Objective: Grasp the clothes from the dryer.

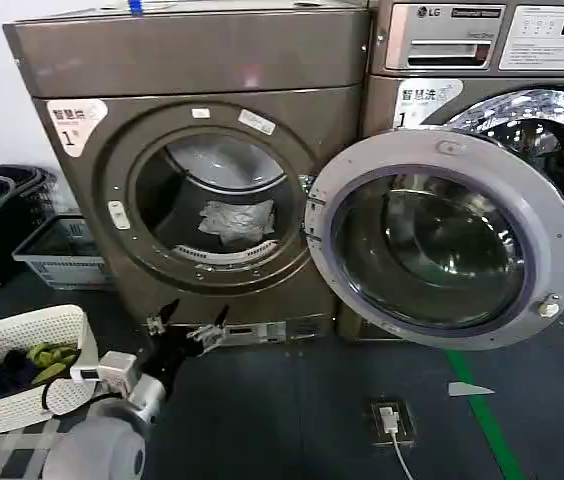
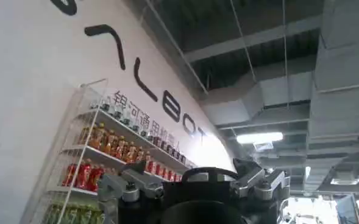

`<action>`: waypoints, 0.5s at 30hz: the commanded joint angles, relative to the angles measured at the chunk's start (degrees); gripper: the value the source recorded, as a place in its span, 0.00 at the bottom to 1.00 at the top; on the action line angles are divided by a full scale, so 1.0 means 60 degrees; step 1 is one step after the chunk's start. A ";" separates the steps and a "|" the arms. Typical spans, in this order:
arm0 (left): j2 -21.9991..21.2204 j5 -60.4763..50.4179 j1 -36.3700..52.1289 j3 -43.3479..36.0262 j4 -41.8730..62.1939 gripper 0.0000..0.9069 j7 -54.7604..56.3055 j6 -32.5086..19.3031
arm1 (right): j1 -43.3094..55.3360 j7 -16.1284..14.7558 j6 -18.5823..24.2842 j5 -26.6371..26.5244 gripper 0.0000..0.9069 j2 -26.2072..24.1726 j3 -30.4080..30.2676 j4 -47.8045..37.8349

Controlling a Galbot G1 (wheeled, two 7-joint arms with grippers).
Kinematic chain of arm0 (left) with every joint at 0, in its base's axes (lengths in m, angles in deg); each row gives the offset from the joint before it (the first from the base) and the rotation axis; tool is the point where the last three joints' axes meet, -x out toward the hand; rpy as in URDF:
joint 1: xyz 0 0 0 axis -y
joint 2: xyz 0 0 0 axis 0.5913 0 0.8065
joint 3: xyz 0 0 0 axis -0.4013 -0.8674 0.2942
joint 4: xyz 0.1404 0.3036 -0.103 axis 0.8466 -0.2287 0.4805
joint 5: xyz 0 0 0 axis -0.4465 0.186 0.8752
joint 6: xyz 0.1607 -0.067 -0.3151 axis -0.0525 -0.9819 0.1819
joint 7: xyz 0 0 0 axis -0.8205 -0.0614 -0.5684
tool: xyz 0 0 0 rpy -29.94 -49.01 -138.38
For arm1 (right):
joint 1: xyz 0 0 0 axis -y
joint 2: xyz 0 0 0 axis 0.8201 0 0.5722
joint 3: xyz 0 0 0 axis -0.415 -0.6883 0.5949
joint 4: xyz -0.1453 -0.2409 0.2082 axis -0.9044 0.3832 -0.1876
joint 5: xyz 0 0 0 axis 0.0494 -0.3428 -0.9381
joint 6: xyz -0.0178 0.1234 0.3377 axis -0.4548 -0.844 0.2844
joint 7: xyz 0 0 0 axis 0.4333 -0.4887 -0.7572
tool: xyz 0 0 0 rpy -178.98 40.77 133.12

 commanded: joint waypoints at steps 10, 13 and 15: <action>0.0050 0.0023 0.0005 0.0049 -0.0111 1.00 -0.0023 0.0023 | -0.0036 -0.0304 0.0079 -0.0009 1.00 0.0067 0.0056 0.0066; 0.0078 0.0044 0.0003 0.0066 -0.0140 1.00 -0.0026 0.0019 | -0.0056 -0.0393 0.0078 0.0000 1.00 0.0096 0.0069 0.0089; 0.0078 0.0033 -0.0003 0.0060 -0.0138 1.00 -0.0024 0.0006 | -0.0063 -0.0454 0.0094 0.0009 1.00 0.0116 0.0078 0.0096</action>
